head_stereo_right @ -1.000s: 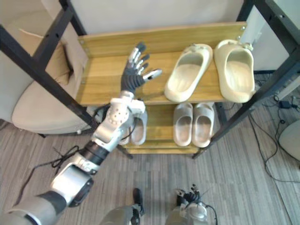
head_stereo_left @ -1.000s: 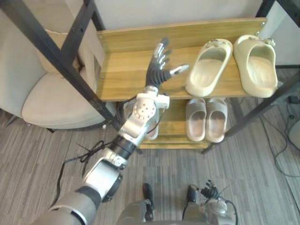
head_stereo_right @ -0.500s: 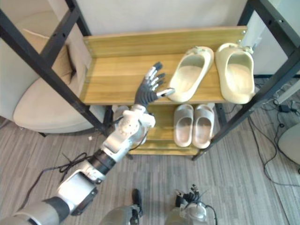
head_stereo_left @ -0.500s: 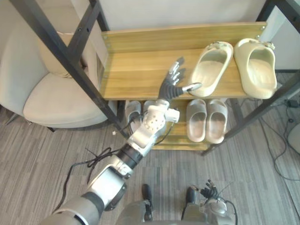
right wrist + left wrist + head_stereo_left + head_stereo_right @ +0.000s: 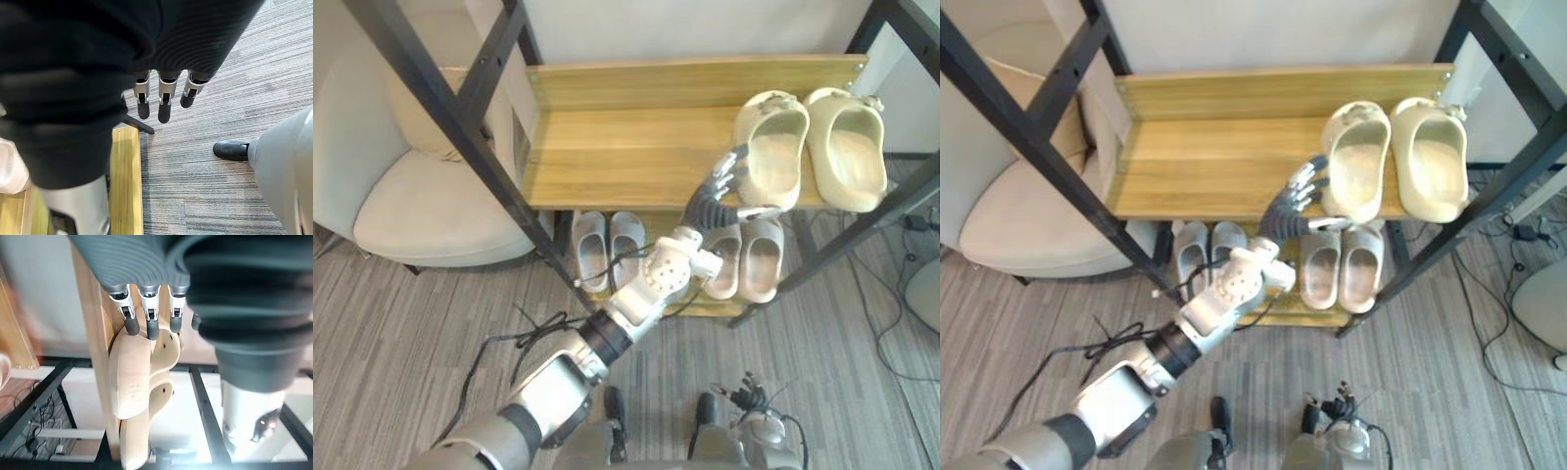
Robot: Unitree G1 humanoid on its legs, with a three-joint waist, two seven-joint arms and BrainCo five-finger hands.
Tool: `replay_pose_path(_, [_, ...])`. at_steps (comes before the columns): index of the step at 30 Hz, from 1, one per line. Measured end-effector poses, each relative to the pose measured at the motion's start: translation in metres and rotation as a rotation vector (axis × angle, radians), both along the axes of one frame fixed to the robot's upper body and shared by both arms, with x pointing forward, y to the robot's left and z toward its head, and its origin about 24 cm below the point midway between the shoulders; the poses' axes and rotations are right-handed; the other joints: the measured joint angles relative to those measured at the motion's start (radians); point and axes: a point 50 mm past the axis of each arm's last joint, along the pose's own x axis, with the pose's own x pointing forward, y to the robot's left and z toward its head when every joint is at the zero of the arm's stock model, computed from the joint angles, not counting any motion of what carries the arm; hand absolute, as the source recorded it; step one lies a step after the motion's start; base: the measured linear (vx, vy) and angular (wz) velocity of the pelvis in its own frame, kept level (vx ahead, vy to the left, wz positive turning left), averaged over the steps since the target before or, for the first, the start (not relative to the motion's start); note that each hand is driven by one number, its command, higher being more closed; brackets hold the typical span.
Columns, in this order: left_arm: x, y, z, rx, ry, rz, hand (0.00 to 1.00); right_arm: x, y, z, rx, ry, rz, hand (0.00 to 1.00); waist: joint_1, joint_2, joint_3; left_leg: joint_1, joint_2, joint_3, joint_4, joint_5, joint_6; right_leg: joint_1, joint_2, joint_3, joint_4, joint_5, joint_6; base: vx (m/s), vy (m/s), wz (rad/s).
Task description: Organize the slippers on the shoe rack
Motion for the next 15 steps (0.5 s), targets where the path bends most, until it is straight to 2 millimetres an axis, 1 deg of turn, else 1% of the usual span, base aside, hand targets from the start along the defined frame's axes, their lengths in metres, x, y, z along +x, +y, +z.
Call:
replay_pose_path(3, [-0.0027,-0.0038,0.0001,0.008,-0.009,-0.008,0.0,0.0036,0.0014,0.0013,0.003,-0.01,0.002,0.0,-0.002,-0.004,0.0,0.0,0.004,0.02,0.0,-0.002,-0.003,-0.014,0.002,0.017,0.008,-0.002,-0.001,0.01,-0.011,-0.13])
replay_pose_path(10, [-0.0017,-0.0027,0.0004,0.004,-0.006,0.001,0.0,0.007,0.0023,0.005,0.004,-0.036,-0.001,0.0,-0.005,-0.013,0.0,-0.001,0.007,0.024,0.0,-0.003,-0.004,-0.017,0.005,0.02,0.008,-0.003,-0.001,0.0,-0.002,-0.01])
replay_pose_path(15, [-0.0012,-0.0022,0.0003,0.01,-0.011,0.009,0.0,0.0082,0.006,0.0056,0.013,-0.045,-0.001,0.0,-0.007,-0.025,-0.002,-0.002,0.008,0.026,-0.001,-0.004,-0.005,-0.021,0.005,0.022,0.008,-0.004,0.0,0.0,0.0,0.0])
